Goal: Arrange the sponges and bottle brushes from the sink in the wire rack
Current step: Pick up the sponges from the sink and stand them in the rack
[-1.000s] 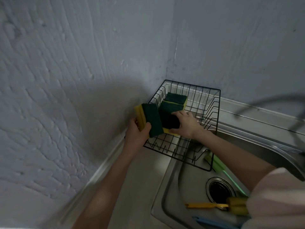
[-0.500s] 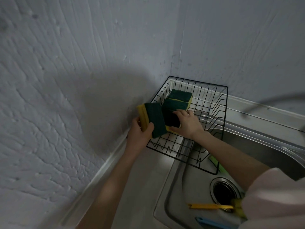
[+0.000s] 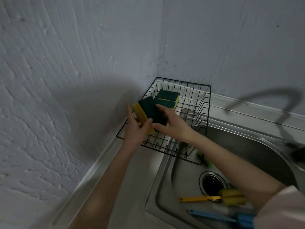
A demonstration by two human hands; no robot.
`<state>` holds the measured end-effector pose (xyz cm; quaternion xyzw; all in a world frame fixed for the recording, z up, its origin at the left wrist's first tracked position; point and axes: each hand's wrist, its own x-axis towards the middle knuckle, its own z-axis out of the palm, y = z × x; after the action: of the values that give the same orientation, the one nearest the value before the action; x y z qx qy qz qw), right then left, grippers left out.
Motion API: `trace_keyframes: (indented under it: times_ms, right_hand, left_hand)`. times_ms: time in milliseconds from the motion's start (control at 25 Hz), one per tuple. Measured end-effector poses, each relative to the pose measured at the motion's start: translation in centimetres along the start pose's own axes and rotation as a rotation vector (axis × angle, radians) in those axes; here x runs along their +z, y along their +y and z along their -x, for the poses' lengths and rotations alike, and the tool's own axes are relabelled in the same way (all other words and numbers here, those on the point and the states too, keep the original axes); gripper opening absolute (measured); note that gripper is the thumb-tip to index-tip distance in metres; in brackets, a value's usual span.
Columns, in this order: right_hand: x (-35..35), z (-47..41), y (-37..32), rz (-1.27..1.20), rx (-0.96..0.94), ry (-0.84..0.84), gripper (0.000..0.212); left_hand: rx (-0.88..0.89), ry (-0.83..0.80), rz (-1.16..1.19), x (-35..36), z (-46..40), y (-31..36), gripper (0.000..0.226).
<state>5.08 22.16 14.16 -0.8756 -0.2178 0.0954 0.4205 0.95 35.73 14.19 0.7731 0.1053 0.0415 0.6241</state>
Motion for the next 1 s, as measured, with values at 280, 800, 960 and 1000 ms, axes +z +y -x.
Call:
trace_keyframes:
  times_ms: [280, 800, 960, 1000]
  right_hand:
    - [-0.6, 1.1, 0.8, 0.205, 0.070, -0.114, 0.077]
    - [0.7, -0.5, 2.1, 0.514, 0.077, -0.321, 0.062]
    - [1.5, -1.2, 1.9, 0.522, 0.058, -0.306, 0.062]
    - [1.7, -1.2, 2.0, 0.521, 0.049, -0.294, 0.063]
  left_hand:
    - [0.117, 0.046, -0.315, -0.2, 0.0, -0.7, 0.042]
    - [0.095, -0.061, -0.956, -0.5, -1.5, -3.7, 0.033]
    - [0.075, -0.030, -0.947, -0.5, -2.0, -4.1, 0.031]
    - [0.074, -0.026, -0.954, -0.5, -2.0, -4.2, 0.031]
